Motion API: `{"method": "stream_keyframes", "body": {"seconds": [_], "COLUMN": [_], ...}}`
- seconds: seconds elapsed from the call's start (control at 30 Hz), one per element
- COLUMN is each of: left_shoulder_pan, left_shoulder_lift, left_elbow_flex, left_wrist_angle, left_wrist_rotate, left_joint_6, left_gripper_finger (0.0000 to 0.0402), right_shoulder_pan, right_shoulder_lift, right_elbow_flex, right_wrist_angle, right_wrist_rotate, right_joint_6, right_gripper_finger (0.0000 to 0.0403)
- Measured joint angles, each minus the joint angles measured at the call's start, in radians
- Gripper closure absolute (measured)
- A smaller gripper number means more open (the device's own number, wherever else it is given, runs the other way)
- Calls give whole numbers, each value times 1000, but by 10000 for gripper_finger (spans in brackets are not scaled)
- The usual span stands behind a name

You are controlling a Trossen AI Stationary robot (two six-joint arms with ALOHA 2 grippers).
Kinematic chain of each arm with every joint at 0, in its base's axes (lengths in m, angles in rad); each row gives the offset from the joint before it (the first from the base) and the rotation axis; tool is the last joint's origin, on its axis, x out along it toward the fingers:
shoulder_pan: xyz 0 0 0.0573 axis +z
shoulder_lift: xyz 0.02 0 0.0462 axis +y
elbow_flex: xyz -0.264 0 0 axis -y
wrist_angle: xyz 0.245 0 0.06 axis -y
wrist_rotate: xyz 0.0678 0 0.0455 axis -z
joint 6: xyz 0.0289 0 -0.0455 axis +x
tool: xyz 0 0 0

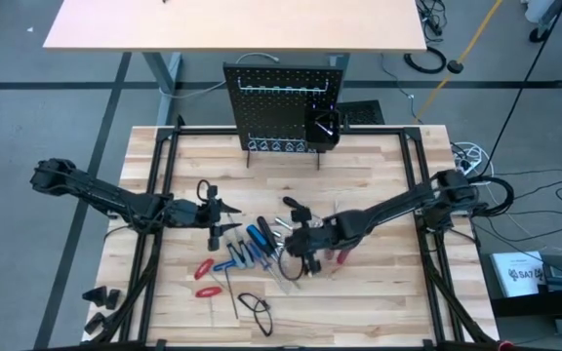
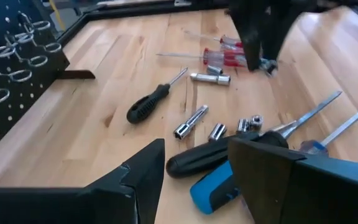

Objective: Hang tools onto peg board
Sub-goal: Put the extension bar into the black bin on the pegboard

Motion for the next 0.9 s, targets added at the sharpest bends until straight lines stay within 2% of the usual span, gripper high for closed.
{"method": "stream_keyframes", "body": {"seconds": [0.3,0.53,0.9], "left_shoulder_pan": [0,0,0], "left_shoulder_lift": [0,0,0], "left_elbow_flex": [0,0,0], "left_wrist_angle": [85,85,83], "left_wrist_rotate": [-7,-92,-92], "left_joint_6": [25,-2,-2], "left_gripper_finger": [217,217,217], "right_shoulder_pan": [-37,-83,-256], "right_shoulder_lift": [-221,-374,-491], "right_elbow_flex": [0,0,1], "right_wrist_angle": [0,43,119], "right_wrist_rotate": [156,416,439], "right_joint_6": [86,73,59], "right_gripper_finger": [361,361,361]}}
